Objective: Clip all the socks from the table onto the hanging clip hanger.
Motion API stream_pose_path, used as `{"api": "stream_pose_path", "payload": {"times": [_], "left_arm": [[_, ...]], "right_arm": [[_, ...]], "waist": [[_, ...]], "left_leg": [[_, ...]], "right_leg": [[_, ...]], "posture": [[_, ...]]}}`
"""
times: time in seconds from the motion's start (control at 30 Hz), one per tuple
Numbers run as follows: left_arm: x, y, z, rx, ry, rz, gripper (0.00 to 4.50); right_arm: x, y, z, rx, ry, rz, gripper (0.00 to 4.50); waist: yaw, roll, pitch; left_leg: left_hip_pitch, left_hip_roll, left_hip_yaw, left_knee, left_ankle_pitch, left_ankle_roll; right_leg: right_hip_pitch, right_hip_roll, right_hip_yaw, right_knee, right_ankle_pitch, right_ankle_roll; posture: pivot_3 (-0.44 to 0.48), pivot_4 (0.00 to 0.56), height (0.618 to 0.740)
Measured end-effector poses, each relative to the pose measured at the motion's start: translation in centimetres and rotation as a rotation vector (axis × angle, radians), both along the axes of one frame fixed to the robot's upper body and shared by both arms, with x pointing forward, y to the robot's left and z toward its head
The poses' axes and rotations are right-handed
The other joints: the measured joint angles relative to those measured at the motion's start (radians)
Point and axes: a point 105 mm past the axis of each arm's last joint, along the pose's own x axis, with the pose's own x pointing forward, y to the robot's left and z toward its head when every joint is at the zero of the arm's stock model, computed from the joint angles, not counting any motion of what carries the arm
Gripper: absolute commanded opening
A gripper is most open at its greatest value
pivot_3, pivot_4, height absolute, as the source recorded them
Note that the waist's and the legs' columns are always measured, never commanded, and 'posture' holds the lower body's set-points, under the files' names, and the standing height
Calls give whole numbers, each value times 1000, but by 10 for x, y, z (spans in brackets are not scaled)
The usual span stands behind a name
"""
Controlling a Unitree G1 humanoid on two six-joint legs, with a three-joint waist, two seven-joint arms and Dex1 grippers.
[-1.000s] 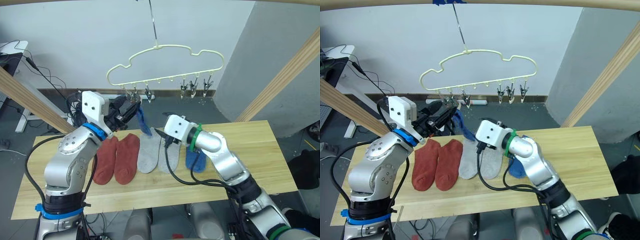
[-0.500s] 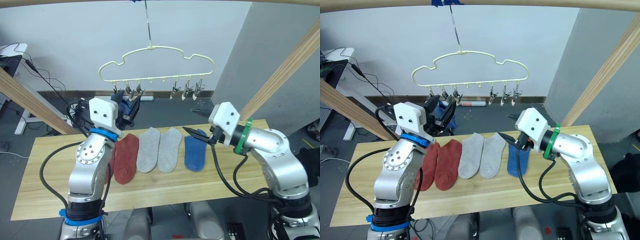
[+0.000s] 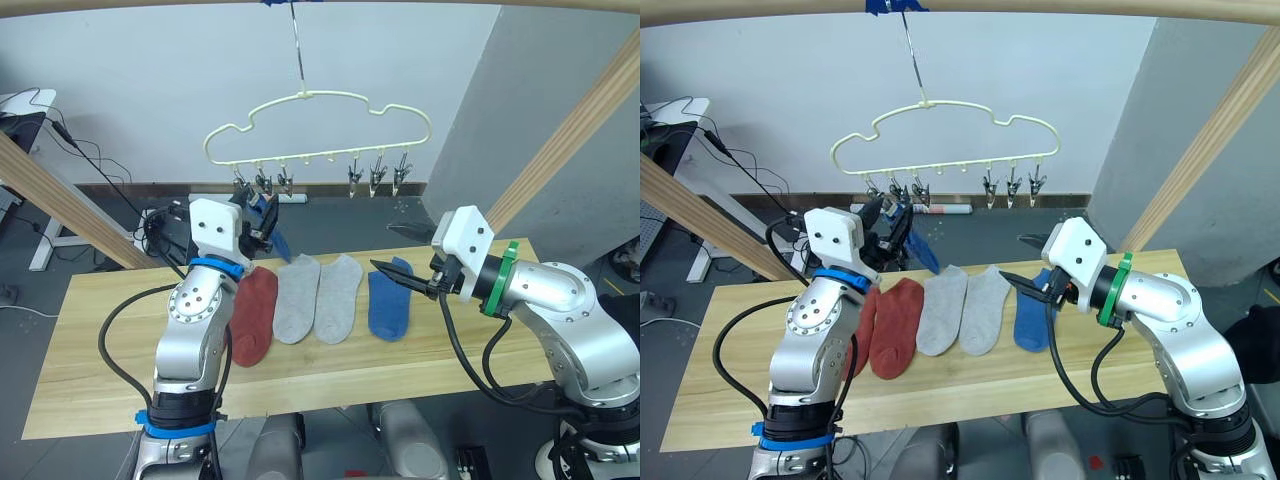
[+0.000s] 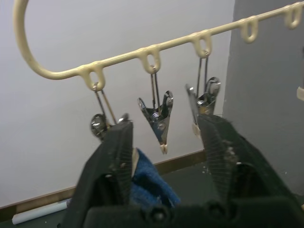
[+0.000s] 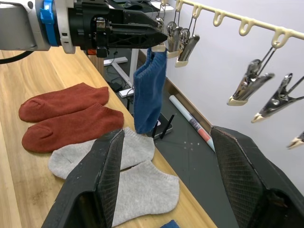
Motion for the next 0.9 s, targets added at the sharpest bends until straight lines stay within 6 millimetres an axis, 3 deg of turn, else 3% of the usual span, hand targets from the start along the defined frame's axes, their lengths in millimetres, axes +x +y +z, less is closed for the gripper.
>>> {"api": "stream_pose_path", "payload": {"times": [0.9], "left_arm": [[25, -1, 13, -23, -59, 67, 1883]], "right_arm": [[0, -5, 2, 1, 2, -21, 3011]], "waist": [[-1, 0, 0]], "left_leg": [[0, 0, 0, 0, 0, 0]], "right_leg": [[0, 0, 0, -1, 0, 1]], "posture": [[-267, 305, 740]]}}
